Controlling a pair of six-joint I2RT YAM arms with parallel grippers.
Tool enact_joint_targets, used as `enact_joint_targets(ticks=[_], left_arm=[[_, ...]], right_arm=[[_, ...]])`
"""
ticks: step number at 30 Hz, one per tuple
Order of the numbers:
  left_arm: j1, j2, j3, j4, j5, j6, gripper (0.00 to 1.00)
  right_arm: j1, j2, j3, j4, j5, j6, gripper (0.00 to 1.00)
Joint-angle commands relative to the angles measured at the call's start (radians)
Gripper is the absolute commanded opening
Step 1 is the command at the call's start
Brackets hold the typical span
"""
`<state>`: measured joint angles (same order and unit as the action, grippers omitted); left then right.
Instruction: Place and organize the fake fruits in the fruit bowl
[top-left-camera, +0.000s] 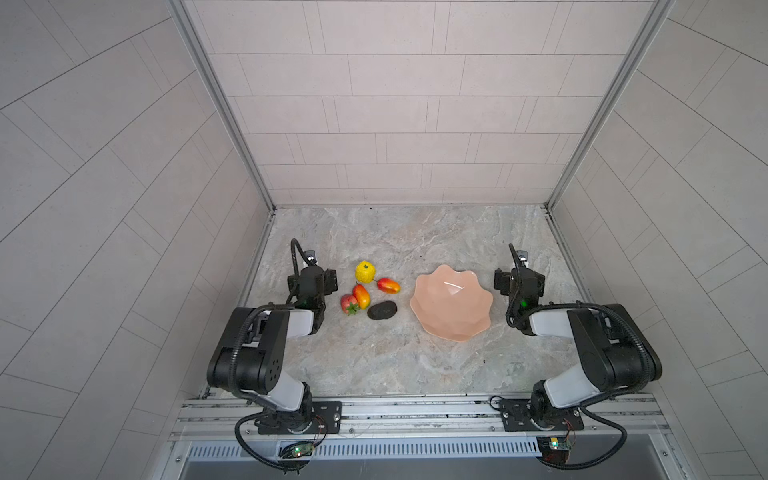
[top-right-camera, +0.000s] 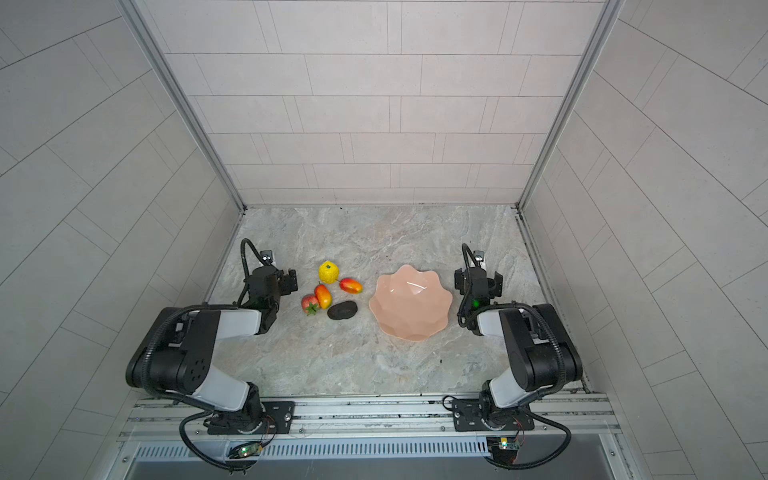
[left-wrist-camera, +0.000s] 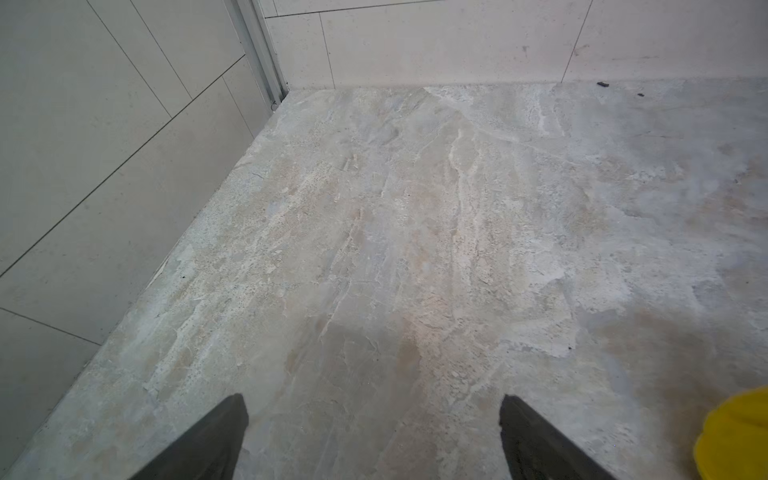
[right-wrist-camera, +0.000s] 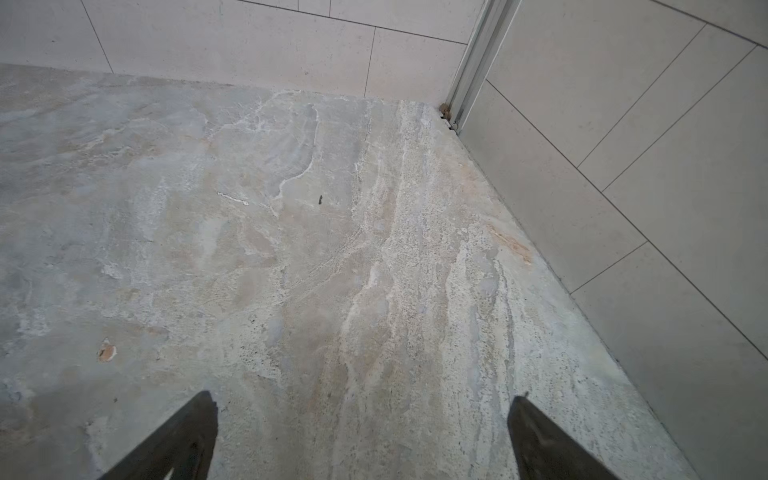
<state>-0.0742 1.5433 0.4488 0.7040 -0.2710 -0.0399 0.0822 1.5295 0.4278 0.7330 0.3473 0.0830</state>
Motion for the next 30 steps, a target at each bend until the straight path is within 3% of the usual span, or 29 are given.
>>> enact_joint_targets(ticks=[1,30], left_arm=[[0.005,-0.006,0.008,0.011,-0.004,-0.003,1.0],[0.005,-0.014,0.003,0.018,0.001,0.0,1.0]], right_arm=[[0.001,-0.019,-0.001,0.002,0.008,0.001,1.0],[-0.008,-0.027,-0.009,0.013,-0.008,-0.005,1.0]])
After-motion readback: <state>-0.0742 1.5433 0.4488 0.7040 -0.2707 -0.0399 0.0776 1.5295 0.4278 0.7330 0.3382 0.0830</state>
